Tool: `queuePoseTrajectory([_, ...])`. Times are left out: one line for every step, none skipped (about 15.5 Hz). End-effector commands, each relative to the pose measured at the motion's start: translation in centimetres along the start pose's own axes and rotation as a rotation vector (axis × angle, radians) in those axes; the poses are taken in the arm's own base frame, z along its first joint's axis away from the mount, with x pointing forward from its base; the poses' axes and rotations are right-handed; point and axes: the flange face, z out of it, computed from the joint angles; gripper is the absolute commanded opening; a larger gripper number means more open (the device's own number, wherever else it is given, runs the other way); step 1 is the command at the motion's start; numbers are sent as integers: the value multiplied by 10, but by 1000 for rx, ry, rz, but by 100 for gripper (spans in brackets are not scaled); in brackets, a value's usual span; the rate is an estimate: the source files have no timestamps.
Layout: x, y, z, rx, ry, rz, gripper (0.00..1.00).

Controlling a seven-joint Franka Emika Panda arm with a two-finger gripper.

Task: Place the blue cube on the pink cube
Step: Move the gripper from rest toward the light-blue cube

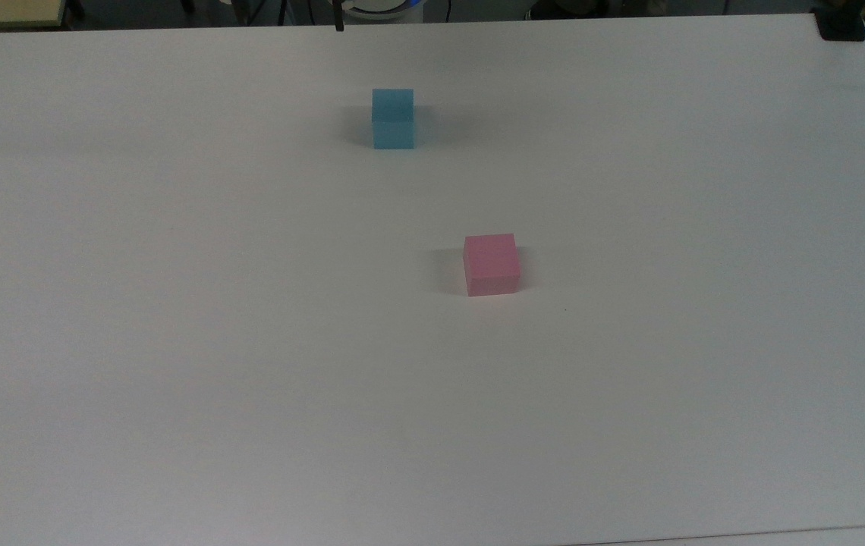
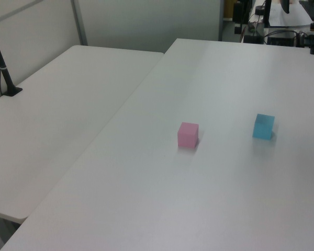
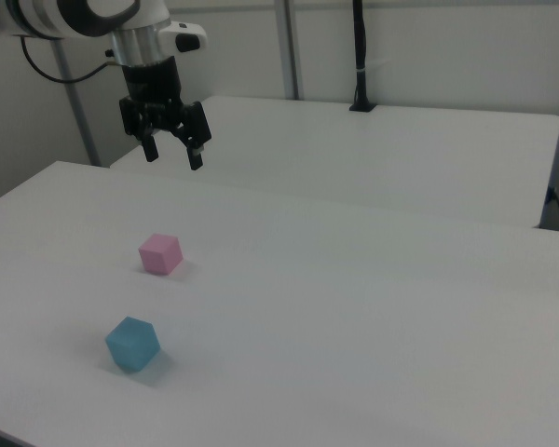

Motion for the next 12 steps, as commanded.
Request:
queuePoseTrajectory([-4,-1,-2,7,2,8,100])
queuePoseTrajectory([-4,-1,-2,7,2,8,100])
queuePoseTrajectory([-6,-4,-1,8,-1,4,100])
queuePoseTrajectory([-11,-3,-2,9,3,4,100])
queuePoseTrajectory([-15,-3,0,10,14,6,100])
queuePoseTrajectory([-24,-5,1,12,25,2,100])
queuePoseTrajectory([-35,-7,1,14,32,-2,100])
queuePoseTrajectory([-47,-15,3,16,30,-20,100])
queuePoseTrajectory([-57,-21,6,18,25,-32,100])
queuePoseTrajectory([-67,-22,6,20,24,-36,100])
queuePoseTrajectory([-75,-22,7,23,22,-38,100])
queuePoseTrajectory([-85,-26,7,24,22,-46,100])
